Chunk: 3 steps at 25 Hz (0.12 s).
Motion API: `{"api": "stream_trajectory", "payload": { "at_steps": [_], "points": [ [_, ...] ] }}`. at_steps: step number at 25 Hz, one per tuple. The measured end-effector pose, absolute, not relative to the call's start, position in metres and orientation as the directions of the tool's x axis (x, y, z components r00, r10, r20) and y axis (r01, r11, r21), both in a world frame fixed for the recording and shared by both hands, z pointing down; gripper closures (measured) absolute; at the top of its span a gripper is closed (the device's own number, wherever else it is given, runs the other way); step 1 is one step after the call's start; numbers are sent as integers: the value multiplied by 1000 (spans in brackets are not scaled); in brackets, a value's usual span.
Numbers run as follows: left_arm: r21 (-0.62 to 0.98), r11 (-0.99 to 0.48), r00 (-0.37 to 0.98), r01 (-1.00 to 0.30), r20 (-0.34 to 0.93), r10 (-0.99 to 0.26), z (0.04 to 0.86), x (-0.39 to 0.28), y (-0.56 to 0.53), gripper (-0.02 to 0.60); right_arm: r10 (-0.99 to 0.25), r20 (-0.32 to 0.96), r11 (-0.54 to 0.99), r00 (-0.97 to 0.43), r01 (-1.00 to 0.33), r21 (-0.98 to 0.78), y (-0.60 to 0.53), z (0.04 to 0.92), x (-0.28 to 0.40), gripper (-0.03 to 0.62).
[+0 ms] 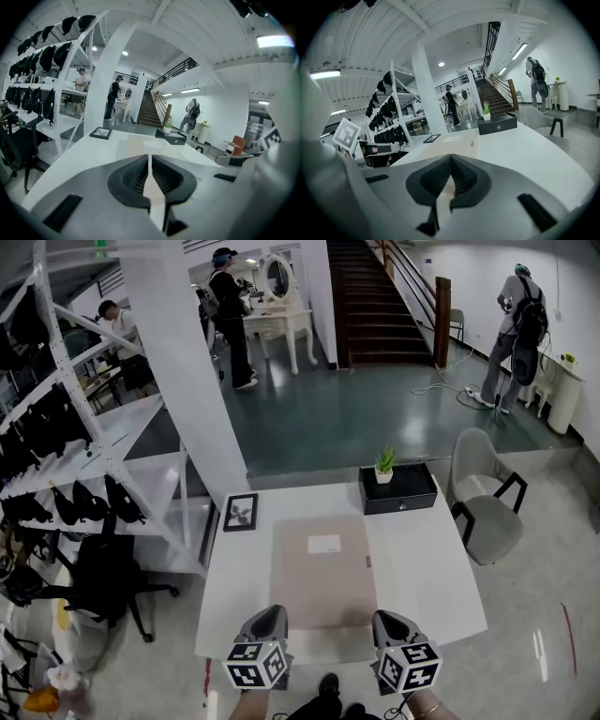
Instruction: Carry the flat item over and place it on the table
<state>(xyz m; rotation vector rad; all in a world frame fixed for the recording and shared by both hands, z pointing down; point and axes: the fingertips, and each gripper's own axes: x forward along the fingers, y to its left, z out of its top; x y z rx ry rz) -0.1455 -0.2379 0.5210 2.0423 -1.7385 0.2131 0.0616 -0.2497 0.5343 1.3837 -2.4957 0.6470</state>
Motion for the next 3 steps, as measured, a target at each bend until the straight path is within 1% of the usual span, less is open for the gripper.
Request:
{"api": "stream_trajectory", "payload": {
  "at_steps": [3],
  "points": [
    [235, -110, 200, -966, 404, -893, 524, -147, -239, 554, -744, 402, 459, -534, -845, -274, -249, 538, 58, 594]
  ]
}}
